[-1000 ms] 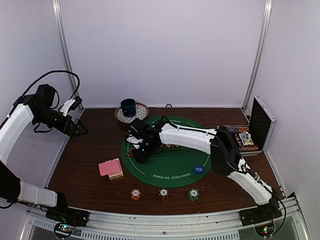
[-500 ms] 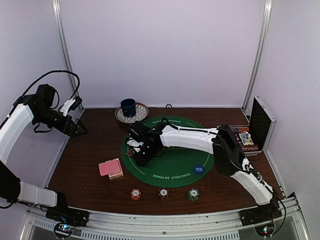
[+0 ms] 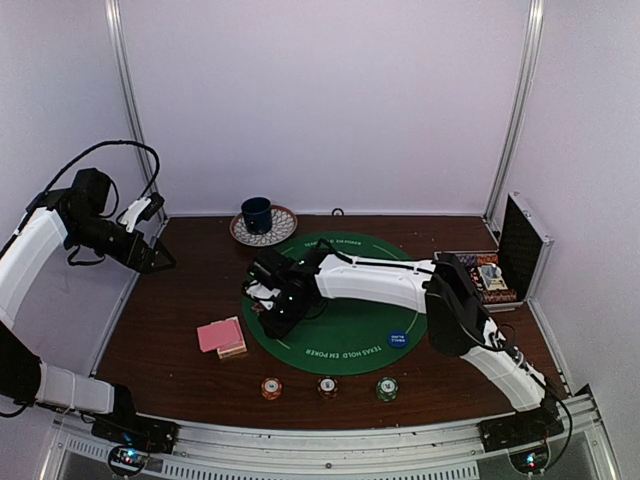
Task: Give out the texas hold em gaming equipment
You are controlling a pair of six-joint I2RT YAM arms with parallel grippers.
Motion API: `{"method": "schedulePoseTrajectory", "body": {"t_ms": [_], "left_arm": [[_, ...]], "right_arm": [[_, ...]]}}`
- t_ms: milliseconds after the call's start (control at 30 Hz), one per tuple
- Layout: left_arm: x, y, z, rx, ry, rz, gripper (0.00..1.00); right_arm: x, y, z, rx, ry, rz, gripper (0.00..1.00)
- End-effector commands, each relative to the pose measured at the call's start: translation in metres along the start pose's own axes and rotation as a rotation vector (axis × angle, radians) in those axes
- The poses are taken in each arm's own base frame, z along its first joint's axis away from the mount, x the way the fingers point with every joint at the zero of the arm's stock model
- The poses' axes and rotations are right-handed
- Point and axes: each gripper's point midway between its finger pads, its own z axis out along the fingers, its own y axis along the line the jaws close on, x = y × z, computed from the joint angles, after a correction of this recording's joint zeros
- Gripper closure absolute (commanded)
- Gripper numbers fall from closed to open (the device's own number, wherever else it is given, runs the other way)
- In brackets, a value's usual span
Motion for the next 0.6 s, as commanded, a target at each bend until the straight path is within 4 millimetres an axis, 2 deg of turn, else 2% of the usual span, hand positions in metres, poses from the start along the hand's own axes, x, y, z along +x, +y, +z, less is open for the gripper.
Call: {"method": "schedulePoseTrajectory", "body": {"t_ms": [0, 100, 367, 433, 567], "left_arm": [[-0.006, -0.003, -0.006, 0.010, -0.024, 0.017, 0.02], [-0.006, -0.004, -0.007, 0.009, -0.027, 0.019, 0.02], [-0.006, -0.004, -0.007, 0.008, -0.027, 0.019, 0.02], [-0.006, -0.003, -0.007, 0.008, -0.026, 0.018, 0.02], [-0.007, -0.004, -0.008, 0.007, -0.030, 0.020, 0.02]], "right_arm": [[-0.008, -0.012, 0.000, 0.025, -0.021, 0.028, 0.72], [-0.010, -0.016, 0.001, 0.025, -0.028, 0.037, 0.70], [-0.009, -0.013, 0.001, 0.002, -0.023, 0.036, 0.33], [-0.013, -0.012, -0.004, 0.002, -0.034, 0.032, 0.28], [-0.026, -0.012, -0.029, 0.010, -0.080, 0.027, 0.27]]}}
